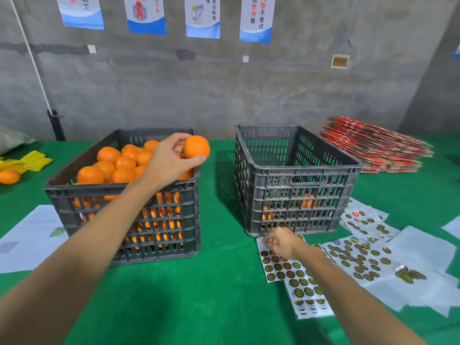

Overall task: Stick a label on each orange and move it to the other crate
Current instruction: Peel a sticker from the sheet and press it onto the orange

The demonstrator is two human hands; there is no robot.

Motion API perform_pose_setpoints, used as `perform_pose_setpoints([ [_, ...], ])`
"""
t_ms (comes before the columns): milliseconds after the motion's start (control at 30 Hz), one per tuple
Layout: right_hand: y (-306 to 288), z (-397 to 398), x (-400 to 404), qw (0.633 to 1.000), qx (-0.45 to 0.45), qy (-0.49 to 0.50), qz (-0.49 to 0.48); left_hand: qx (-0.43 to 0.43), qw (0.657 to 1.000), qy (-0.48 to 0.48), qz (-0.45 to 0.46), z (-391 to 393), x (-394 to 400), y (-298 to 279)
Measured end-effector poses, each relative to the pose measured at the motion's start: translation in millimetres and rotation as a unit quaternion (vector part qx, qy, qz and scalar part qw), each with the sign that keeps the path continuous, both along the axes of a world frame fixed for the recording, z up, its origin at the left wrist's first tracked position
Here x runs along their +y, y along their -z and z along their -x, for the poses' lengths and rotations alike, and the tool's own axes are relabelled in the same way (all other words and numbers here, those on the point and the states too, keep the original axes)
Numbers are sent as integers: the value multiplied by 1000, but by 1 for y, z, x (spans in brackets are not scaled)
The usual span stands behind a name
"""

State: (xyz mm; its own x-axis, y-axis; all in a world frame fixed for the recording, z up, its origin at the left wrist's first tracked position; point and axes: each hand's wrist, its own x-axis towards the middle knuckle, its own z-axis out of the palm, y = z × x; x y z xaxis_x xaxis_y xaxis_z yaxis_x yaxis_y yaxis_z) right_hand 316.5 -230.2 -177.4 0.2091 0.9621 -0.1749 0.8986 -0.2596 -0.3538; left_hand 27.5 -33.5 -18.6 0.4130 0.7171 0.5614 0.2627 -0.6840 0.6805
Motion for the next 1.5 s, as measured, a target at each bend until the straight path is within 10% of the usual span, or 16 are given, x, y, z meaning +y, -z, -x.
perform_pose_setpoints([
  [567, 31, -2, -13, 998, -50, -4, -22, 52, 998, -26, -32, -43, -13, 17],
  [900, 50, -1, -3, 960, 152, 226, -66, 28, 1000, -8, -3, -40, -15, 16],
  [1233, -15, 45, 9, 928, 74, 83, -357, 6, 994, 74, 84, -38, -10, 12],
  [1500, -137, 97, 62, 828, 105, 31, -550, -18, 991, 82, 103, -35, -7, 12],
])
